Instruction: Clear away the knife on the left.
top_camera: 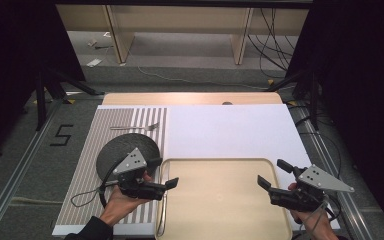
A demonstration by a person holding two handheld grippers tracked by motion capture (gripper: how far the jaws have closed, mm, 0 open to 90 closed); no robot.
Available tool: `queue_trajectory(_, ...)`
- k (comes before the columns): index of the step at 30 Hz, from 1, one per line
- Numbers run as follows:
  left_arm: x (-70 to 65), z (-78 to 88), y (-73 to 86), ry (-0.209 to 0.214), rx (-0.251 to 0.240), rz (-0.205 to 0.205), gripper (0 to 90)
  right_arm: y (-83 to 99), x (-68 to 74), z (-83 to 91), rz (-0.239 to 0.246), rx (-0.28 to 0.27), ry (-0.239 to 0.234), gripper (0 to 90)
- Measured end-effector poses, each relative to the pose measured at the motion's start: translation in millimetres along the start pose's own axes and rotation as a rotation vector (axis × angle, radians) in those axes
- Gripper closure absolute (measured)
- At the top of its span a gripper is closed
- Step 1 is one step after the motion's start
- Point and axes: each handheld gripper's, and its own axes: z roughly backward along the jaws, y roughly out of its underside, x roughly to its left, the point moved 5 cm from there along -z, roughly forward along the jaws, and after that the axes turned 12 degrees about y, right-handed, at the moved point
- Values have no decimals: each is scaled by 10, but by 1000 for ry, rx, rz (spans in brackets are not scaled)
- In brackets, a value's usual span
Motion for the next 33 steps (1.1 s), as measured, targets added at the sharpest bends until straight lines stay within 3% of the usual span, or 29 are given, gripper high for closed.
queue_trajectory(5, 7, 60, 7, -6, -29, -4, 145, 0, 2, 0, 0, 0, -1, 178)
queue_trajectory(12, -33, 83, 48, -2, -31, -23, 145, 0, 4, 1, 0, 0, -4, 178)
queue_trajectory(20, -84, 126, 95, -38, -52, -58, 145, -4, 11, 8, -2, -2, -6, 178)
queue_trajectory(24, -77, 146, 97, -43, -71, -50, 146, -5, 13, 8, 0, -3, -6, 178)
queue_trajectory(33, -78, 118, 109, -31, -56, -42, 148, -6, 11, 7, 0, -3, -7, 178)
